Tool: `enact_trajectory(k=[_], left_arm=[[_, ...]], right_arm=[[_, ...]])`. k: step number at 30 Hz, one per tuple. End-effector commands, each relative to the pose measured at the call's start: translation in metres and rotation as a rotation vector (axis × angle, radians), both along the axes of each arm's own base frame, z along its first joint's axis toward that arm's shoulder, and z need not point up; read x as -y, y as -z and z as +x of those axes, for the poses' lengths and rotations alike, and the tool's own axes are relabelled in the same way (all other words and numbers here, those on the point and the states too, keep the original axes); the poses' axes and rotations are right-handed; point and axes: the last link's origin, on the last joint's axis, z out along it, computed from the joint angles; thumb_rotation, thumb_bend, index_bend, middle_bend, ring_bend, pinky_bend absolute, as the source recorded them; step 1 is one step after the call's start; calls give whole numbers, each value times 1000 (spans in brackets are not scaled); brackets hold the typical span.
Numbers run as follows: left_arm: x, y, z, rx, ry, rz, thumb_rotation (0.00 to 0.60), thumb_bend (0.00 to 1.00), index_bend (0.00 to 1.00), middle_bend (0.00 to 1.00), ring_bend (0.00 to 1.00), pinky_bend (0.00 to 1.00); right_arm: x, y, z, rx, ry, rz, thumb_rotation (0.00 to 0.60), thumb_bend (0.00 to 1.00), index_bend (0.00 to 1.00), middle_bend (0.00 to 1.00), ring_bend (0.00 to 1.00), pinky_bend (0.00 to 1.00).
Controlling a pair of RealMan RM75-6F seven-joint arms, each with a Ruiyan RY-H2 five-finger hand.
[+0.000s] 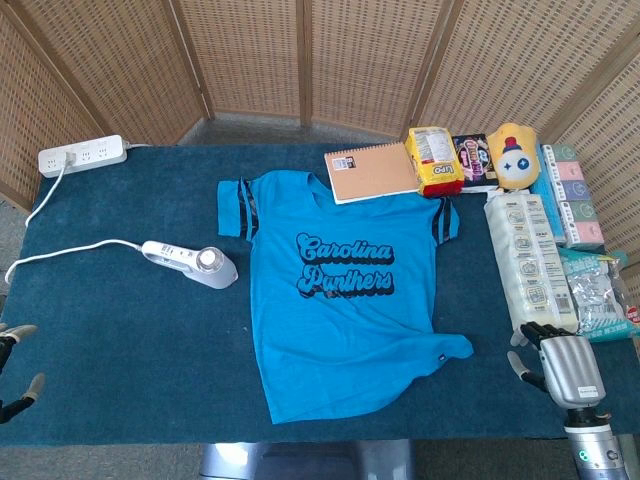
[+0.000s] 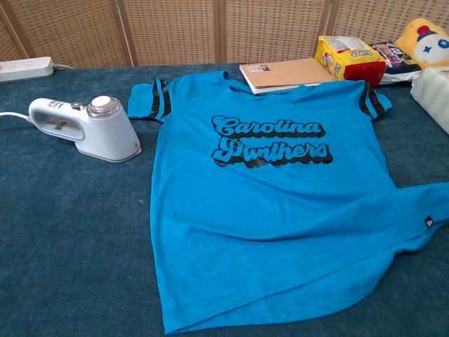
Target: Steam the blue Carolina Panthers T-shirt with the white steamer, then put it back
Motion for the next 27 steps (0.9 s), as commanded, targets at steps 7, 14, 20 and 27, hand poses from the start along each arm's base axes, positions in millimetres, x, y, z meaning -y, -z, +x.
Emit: enact_trajectory(k=[7, 14, 20, 27], left_arm=[[-2, 2, 1, 2, 4, -14, 600, 302, 232, 279, 157, 277], [-7, -7, 9, 3, 45, -1, 600, 301, 232, 279, 157, 277], [-17, -9, 16, -6, 75, -22, 600, 302, 232, 279, 157, 277], [-27, -8, 23, -16, 94, -51, 600, 301, 233, 279, 157, 277]], right_arm=[[-3, -1, -3, 2, 6, 2, 600, 356, 523, 563, 602, 677], [-4, -1, 2, -11, -33, 48, 600, 278, 436, 493, 521, 592], [6, 9, 17, -73, -100, 145, 600, 244, 337, 422, 445, 516], [25, 27, 39, -115, -159, 228, 600, 257, 243, 363, 399, 488]])
